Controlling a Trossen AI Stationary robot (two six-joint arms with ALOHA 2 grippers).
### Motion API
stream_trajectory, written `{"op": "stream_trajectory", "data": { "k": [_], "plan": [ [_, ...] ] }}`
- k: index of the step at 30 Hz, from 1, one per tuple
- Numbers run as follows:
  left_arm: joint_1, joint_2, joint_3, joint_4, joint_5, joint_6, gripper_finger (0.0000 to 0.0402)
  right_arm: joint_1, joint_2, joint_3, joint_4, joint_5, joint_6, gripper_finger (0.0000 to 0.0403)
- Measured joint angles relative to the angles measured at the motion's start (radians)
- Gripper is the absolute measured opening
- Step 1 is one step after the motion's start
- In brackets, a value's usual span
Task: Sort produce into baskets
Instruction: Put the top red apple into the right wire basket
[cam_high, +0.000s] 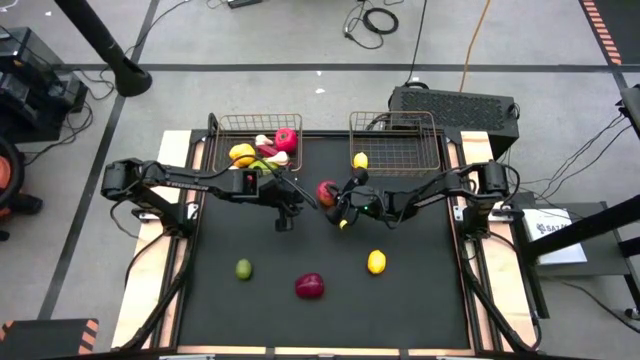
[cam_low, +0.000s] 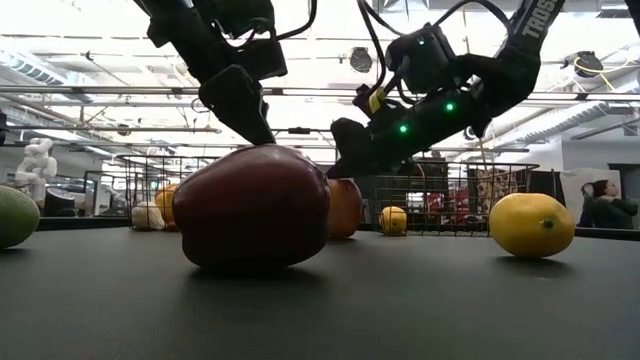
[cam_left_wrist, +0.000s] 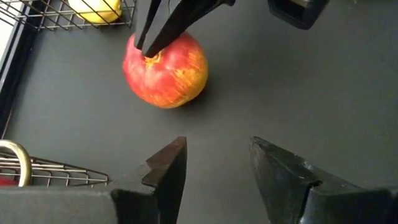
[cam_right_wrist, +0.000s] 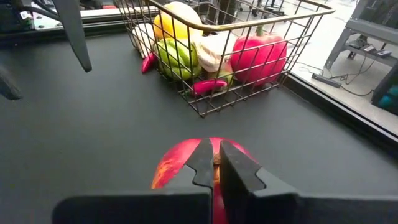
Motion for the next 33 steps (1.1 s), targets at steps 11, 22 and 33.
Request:
{"op": "stream_trajectory", "data": {
  "k": [11, 22, 33],
  "plan": [
    [0.000, 0.000, 0.000, 0.000, 0.000, 0.000, 0.0182, 0.000, -0.016, 0.000, -0.017, -0.010, 0.000, 0.0001],
    [0.000, 0.000, 0.000, -0.006, 0.000, -0.001, 0.0182, 0.003, -0.197, 0.002, -0.130, -0.086, 0.002, 0.0000],
    [0.000, -0.050, 0.001, -0.087, 0.000, -0.039, 0.0182, 0.000, -0.465, 0.002, -0.210, -0.076, -0.097, 0.0000]
  ]
}}
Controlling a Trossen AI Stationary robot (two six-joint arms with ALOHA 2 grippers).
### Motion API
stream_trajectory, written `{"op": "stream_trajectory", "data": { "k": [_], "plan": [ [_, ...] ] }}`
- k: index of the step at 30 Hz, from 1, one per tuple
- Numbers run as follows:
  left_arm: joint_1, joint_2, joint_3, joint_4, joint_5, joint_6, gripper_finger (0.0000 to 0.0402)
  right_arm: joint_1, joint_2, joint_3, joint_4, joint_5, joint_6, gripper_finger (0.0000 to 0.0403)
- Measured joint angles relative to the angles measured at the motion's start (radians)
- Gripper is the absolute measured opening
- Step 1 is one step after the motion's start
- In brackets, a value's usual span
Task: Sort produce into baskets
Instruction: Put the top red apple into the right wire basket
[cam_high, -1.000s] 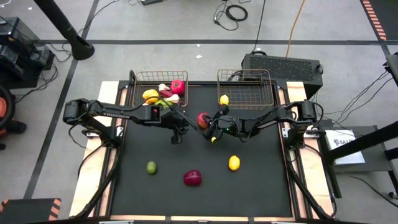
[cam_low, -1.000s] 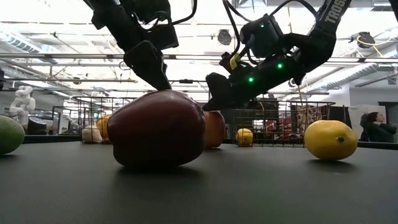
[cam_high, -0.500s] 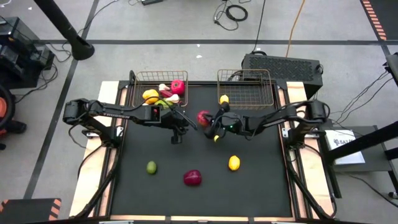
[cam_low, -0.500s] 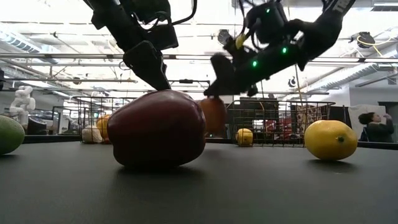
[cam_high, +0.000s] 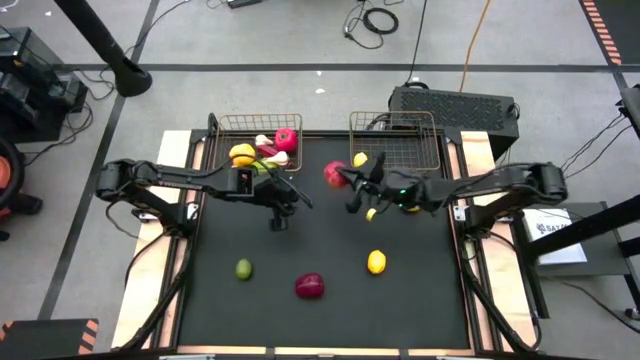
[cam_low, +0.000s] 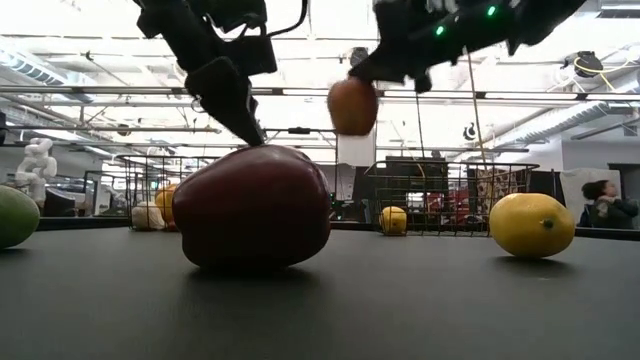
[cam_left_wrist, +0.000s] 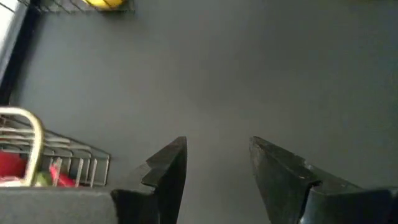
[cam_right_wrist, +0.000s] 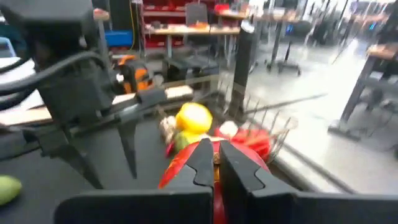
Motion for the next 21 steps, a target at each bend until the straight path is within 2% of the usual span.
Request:
{"op": "stream_trajectory", "data": {
  "k": [6, 11, 14, 21],
  "plan": [
    [0.000, -0.018, 0.001, 0.013, 0.020, -0.024, 0.0182, -0.065, -0.161, 0.000, -0.059, 0.162, -0.186, 0.0000],
    [0.000, -0.018, 0.000, 0.011, 0.025, -0.023, 0.0182, -0.205, -0.211, 0.000, -0.141, 0.267, -0.286, 0.0000],
    [0.000, -0.018, 0.000, 0.010, 0.025, -0.023, 0.0182, -0.322, -0.203, 0.000, -0.217, 0.246, -0.245, 0.0000],
    [0.000, -0.018, 0.000, 0.008, 0.025, -0.023, 0.0182, -0.558, -0.108, 0.000, -0.302, 0.060, -0.063, 0.0000]
  ]
}}
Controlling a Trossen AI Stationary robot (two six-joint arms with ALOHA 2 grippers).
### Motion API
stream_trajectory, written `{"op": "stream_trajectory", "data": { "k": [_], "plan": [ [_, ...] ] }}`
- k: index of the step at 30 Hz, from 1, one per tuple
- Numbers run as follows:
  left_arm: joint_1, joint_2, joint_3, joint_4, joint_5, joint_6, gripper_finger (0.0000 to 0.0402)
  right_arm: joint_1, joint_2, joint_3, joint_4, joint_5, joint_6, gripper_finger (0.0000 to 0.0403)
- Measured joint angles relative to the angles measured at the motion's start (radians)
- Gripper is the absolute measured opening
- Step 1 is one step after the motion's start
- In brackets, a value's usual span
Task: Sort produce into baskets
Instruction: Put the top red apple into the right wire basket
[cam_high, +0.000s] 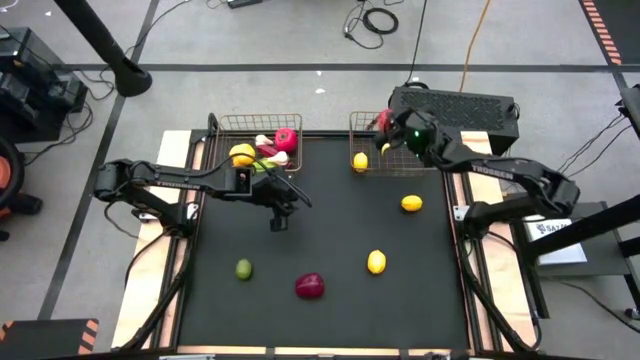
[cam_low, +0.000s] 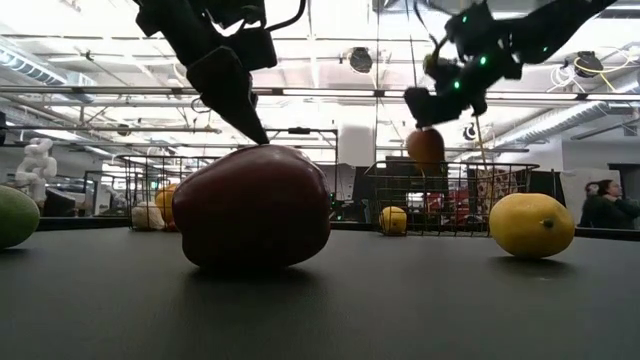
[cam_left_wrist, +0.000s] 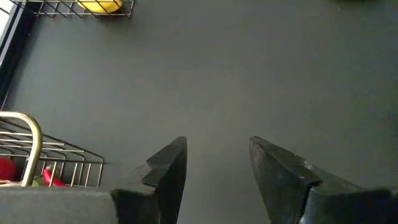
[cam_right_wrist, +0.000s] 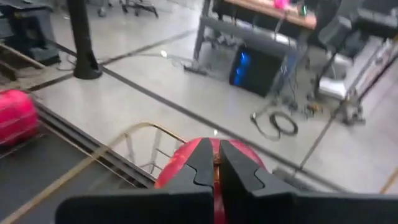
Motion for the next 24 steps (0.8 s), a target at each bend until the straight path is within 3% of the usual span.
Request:
{"op": "stream_trajectory", "data": {
  "k": [10, 24],
  "plan": [
    [-0.012, 0.000, 0.000, -0.033, 0.000, -0.001, 0.0182, -0.093, 0.037, -0.038, -0.060, -0.066, 0.084, 0.0000],
    [-0.060, 0.000, -0.001, -0.015, 0.001, -0.026, 0.0182, -0.174, 0.035, -0.348, 0.319, -0.058, 0.195, 0.0000]
  ]
}}
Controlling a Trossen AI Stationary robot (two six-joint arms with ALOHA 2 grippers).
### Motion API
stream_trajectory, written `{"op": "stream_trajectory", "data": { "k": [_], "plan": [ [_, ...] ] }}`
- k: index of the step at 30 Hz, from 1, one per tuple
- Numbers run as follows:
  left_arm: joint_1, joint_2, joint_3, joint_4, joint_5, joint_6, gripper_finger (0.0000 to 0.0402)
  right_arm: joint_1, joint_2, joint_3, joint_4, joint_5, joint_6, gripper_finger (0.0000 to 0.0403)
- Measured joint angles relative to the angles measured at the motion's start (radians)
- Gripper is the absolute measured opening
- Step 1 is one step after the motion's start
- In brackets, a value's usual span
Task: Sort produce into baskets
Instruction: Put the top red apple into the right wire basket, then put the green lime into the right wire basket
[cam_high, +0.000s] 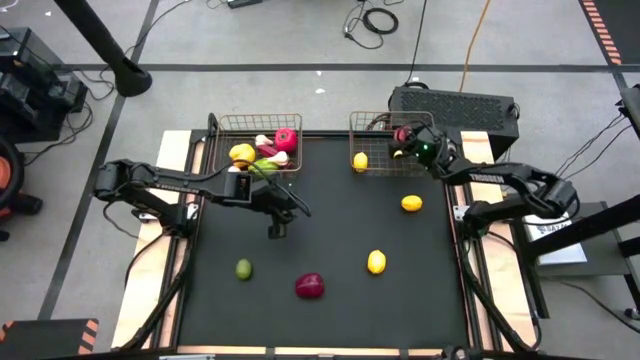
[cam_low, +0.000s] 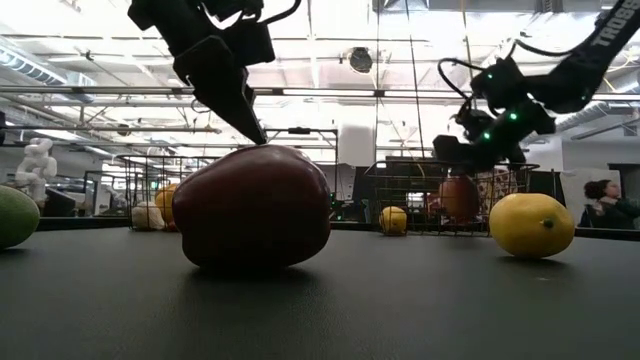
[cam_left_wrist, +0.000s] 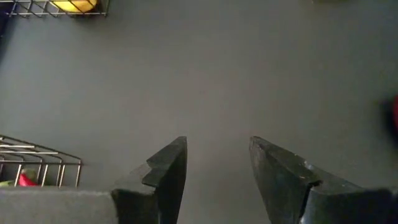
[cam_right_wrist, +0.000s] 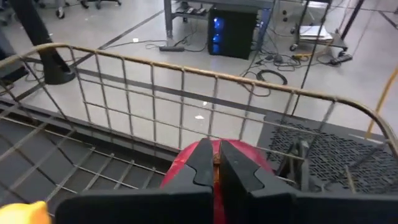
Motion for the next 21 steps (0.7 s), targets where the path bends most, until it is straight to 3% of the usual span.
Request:
{"op": "stream_trajectory", "data": {
  "k": [5, 8, 17, 21],
  "plan": [
    [0.001, 0.000, 0.000, 0.030, 0.000, 0.002, 0.0182, -0.014, -0.002, -0.042, 0.035, 0.077, -0.013, 0.0004],
    [0.001, 0.000, 0.000, 0.038, 0.000, 0.008, 0.0182, -0.015, -0.002, -0.047, 0.025, 0.113, -0.033, 0.0026],
    [0.001, 0.000, 0.000, 0.041, 0.000, 0.032, 0.0182, -0.014, -0.002, -0.048, 0.072, 0.092, -0.031, 0.0126],
    [0.001, 0.000, 0.000, 0.041, 0.000, 0.035, 0.0182, -0.007, -0.052, -0.049, 0.076, 0.010, -0.034, 0.0155]
  ]
}}
